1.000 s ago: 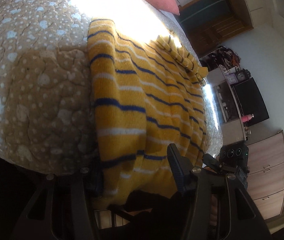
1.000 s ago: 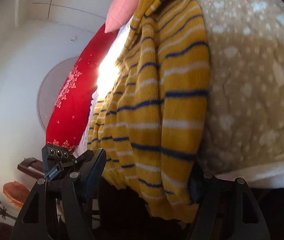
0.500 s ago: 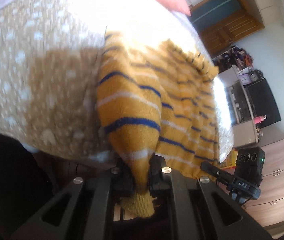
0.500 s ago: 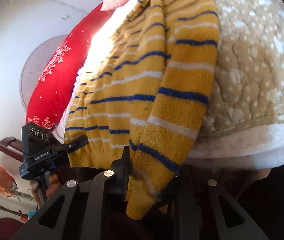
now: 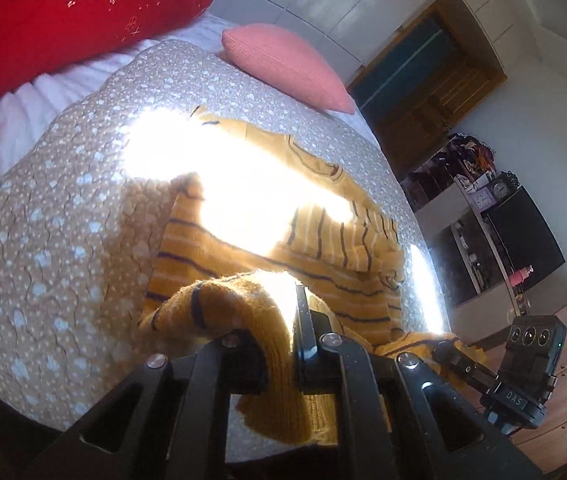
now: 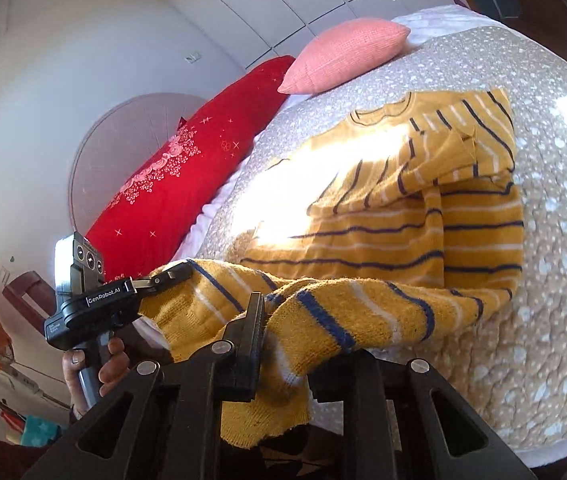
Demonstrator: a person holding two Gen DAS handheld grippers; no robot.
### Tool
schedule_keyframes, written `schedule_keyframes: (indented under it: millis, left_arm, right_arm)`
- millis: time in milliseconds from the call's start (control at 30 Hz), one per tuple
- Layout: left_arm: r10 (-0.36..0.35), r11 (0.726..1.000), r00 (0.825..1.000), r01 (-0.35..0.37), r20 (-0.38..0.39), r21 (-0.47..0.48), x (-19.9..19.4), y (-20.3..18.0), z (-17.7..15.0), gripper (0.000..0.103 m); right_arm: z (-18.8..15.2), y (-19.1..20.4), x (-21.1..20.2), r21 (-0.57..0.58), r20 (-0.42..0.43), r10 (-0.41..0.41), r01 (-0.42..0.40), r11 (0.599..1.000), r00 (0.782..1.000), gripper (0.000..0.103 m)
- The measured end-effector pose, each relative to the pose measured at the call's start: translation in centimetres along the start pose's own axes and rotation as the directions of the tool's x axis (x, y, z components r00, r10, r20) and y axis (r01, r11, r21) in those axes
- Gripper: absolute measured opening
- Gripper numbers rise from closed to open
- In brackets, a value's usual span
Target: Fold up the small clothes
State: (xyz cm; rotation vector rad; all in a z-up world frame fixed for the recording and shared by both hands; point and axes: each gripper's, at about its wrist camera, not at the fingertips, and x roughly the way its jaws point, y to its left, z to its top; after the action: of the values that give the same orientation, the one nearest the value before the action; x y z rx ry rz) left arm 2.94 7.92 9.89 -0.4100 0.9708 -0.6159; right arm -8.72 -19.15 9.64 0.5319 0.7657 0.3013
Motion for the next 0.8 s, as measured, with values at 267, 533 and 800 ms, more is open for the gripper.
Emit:
schedule_keyframes:
  millis: [267, 533, 800]
  left_arm:
    - [0.037, 0.998, 0.998, -0.04, 0.046, 0.055, 3.1, -2.9, 7.3, 0.009]
    - [0.122, 0.989, 0.992, -0.12, -0.021, 0.086, 11.6, -3.1, 12.6, 0.009]
    - [0.093, 0.991, 0.989, -0.104, -0.116, -0.089, 19.1, 1.6, 17.5, 0.018]
  right_arm:
    - [8.5, -0.4, 1.5, -0.021, 0.062, -0.054, 0.056, 0.998, 0.997, 0.02]
    - [15.9, -9.1, 6.1, 0.21, 0.042, -0.056, 0.046, 0.977, 0.998, 0.02]
    - [19.9, -17.7, 12.8, 0.41, -0.043, -0.051, 0.064, 0.91, 0.998, 0.029]
